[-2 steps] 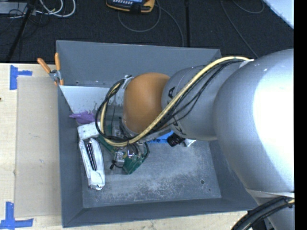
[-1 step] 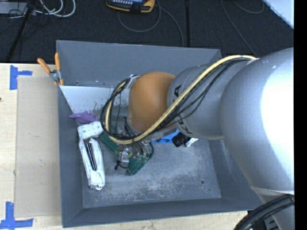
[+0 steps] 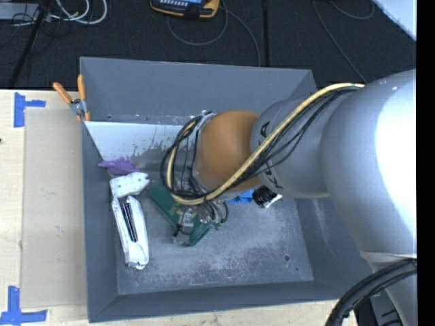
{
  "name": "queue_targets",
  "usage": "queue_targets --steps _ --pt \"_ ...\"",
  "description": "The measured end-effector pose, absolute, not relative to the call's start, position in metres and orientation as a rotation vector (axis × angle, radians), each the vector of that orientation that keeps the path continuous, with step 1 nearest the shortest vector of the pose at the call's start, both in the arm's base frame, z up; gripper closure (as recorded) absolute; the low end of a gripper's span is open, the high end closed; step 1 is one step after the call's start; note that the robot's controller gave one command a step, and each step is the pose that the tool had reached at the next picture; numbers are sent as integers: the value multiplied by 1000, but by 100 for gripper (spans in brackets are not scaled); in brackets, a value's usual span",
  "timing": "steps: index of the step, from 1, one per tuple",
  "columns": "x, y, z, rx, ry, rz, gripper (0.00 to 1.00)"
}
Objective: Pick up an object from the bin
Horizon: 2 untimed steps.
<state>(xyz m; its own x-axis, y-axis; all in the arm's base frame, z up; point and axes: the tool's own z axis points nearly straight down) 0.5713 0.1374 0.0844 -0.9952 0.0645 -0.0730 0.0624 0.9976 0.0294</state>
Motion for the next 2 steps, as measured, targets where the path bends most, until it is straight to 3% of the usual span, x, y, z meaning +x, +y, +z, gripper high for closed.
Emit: queue_targets --steps 1,2 --pt "572 142 88 98 3065 52 100" --pt "572 142 88 99 3065 52 100"
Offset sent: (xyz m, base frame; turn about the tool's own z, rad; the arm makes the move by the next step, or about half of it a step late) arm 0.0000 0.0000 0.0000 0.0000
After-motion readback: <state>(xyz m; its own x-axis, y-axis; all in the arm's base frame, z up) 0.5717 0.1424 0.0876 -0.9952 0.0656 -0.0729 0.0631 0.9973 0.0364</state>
